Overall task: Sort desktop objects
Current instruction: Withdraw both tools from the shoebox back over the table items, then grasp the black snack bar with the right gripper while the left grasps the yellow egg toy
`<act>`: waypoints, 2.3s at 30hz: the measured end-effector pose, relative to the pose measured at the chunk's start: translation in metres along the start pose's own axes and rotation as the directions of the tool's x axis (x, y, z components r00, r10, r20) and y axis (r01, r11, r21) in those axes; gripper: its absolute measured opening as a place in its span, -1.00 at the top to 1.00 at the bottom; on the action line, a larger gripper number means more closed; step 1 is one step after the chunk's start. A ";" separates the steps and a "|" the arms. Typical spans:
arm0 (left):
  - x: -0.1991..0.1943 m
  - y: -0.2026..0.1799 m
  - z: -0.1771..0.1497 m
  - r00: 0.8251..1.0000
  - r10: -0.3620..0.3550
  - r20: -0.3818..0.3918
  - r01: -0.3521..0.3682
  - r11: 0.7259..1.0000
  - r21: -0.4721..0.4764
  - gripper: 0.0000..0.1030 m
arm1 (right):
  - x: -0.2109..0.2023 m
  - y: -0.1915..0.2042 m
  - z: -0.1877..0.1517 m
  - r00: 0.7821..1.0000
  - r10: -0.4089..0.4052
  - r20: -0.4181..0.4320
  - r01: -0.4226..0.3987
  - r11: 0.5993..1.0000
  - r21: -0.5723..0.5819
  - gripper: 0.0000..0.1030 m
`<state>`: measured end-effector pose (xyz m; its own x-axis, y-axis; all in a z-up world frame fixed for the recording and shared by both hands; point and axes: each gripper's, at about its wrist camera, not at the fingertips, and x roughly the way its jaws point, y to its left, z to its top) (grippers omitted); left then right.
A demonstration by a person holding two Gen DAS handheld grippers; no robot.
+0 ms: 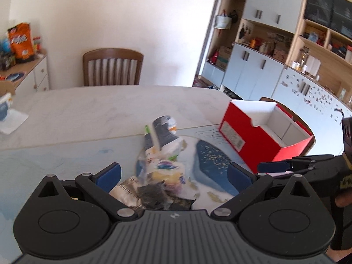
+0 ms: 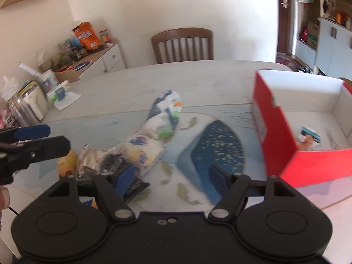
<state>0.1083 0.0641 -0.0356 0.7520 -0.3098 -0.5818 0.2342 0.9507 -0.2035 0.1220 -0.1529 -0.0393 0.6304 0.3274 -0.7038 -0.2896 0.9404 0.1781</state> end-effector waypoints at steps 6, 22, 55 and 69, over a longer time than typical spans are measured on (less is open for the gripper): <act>0.006 0.024 -0.014 0.998 0.054 -0.045 -0.056 0.998 -0.041 -1.00 | 0.017 0.019 -0.007 0.999 0.021 -0.027 -0.022 0.999 -0.028 -0.40; 0.027 0.081 -0.026 0.973 0.200 -0.112 -0.212 0.971 -0.111 -0.99 | 0.060 0.048 -0.021 0.994 0.011 -0.107 -0.031 0.982 -0.185 -0.34; 0.068 0.132 -0.043 0.955 0.194 -0.223 -0.246 0.940 -0.236 -0.50 | 0.107 0.072 -0.021 0.978 0.009 -0.211 -0.072 0.953 -0.293 -0.10; 0.065 0.128 -0.037 0.968 0.146 -0.205 -0.200 0.941 -0.274 0.11 | 0.095 0.062 -0.025 0.975 0.007 -0.224 -0.068 0.962 -0.265 0.28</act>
<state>0.1642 0.1652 -0.1288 0.6354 -0.1642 -0.7545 -0.0991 0.9517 -0.2906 0.1459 -0.0654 -0.1117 0.4512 0.3056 -0.8385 -0.5125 0.8579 0.0369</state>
